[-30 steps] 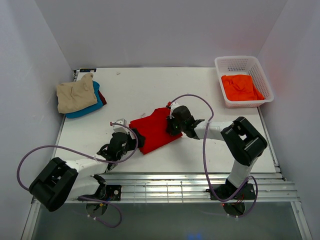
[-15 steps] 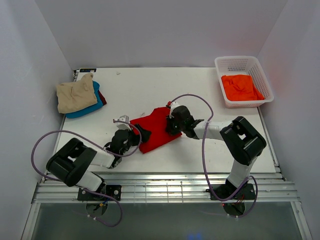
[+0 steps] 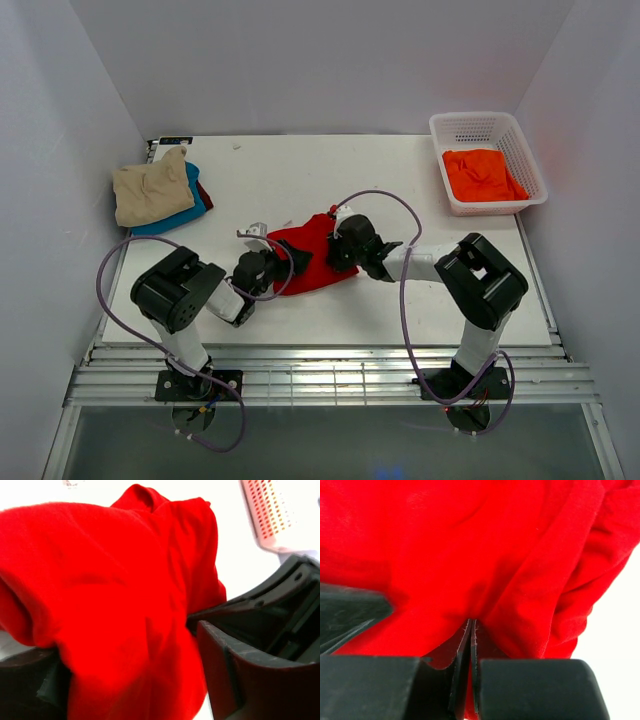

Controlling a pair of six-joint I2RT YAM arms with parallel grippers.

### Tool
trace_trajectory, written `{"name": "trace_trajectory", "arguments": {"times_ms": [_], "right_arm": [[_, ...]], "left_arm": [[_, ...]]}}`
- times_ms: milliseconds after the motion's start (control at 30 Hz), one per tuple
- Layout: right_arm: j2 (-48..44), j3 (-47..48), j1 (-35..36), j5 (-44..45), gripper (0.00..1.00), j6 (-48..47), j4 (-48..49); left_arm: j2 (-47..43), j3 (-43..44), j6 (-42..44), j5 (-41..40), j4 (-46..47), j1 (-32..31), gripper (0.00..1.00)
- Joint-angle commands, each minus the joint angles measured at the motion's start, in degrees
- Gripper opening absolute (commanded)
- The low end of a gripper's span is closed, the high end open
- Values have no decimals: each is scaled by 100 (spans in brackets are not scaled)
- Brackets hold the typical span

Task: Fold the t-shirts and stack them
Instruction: Put the neatly folded tshirt into the corner of the board with the left arm

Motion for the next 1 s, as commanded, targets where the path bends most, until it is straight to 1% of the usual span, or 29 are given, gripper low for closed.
{"name": "trace_trajectory", "arguments": {"times_ms": [0, 33, 100, 133, 233, 267, 300, 333, 367, 400, 433, 467, 500, 533, 567, 600, 633, 667, 700, 733, 767, 833, 967], "right_arm": [[341, -139, 193, -89, 8, 87, -397], [332, -139, 202, -80, 8, 96, -397], [315, -165, 220, -63, 8, 105, -388], [306, -174, 220, -54, 8, 96, -388], [245, -244, 211, -28, 8, 87, -379], [227, -262, 211, -27, 8, 87, -371], [166, -314, 220, -27, 8, 78, -353], [131, -341, 229, -27, 8, 87, -344], [78, -376, 229, -27, 12, 70, -353], [-70, -437, 246, -1, 17, 61, -388], [-168, -473, 255, 216, 22, 52, -414], [-282, -499, 264, 280, 26, 35, -467], [-526, -526, 290, 341, 28, 17, -606], [-651, -552, 299, 498, 31, -44, -677], [-800, -570, 308, 596, 31, -71, -730], [-1071, -596, 325, 649, 31, -97, -792], [-1204, -648, 334, 701, 31, -115, -853], [-1354, -675, 325, 711, 31, -132, -871], [-1607, -710, 325, 711, 31, -133, -871], [-1741, -780, 325, 702, 31, -141, -863], [-1855, -815, 334, 685, 32, -150, -863], [-2110, -868, 334, 632, 32, -159, -863], [-2436, -1052, 343, 623, 32, -255, -968]], "left_arm": [[460, -16, 45, 440, -1017, -5, 78], [513, 54, 80, 449, -1052, -5, 64], [575, 107, 133, 335, -1236, -5, 50], [592, 168, 194, 273, -1333, -5, 36], [540, 283, 335, -87, -1763, -5, 13], [496, 405, 440, -166, -2043, -5, 3], [409, 458, 510, -315, -2167, -5, 0], [321, 520, 590, -394, -2291, -5, 0], [224, 694, 756, -473, -2675, -5, 0], [-64, 801, 862, -648, -2922, -5, 0], [-241, 906, 993, -763, -3142, -5, 0], [-434, 1159, 1134, -903, -3675, -5, 0], [-810, 1327, 1483, -1183, -3985, -5, 0], [-970, 1529, 1704, -1291, -4284, 3, 0], [-1094, 1749, 1933, -1396, -4887, 47, 0], [-1182, 2264, 2344, -1467, -5206, 82, 0], [-1252, 2548, 2505, -1520, -5497, 135, 0], [-1253, 2820, 2672, -1564, -6031, 266, 0], [-1244, 3319, 3004, -1608, -6236, 328, 0], [-1218, 3533, 3120, -1617, -6386, 398, 0], [-1192, 3726, 3174, -1652, -6718, 573, 0], [-1139, 4149, 3218, -1408, -6905, 863, 1], [-797, 5001, 3525, -1335, -7528, 1163, 2]]}}
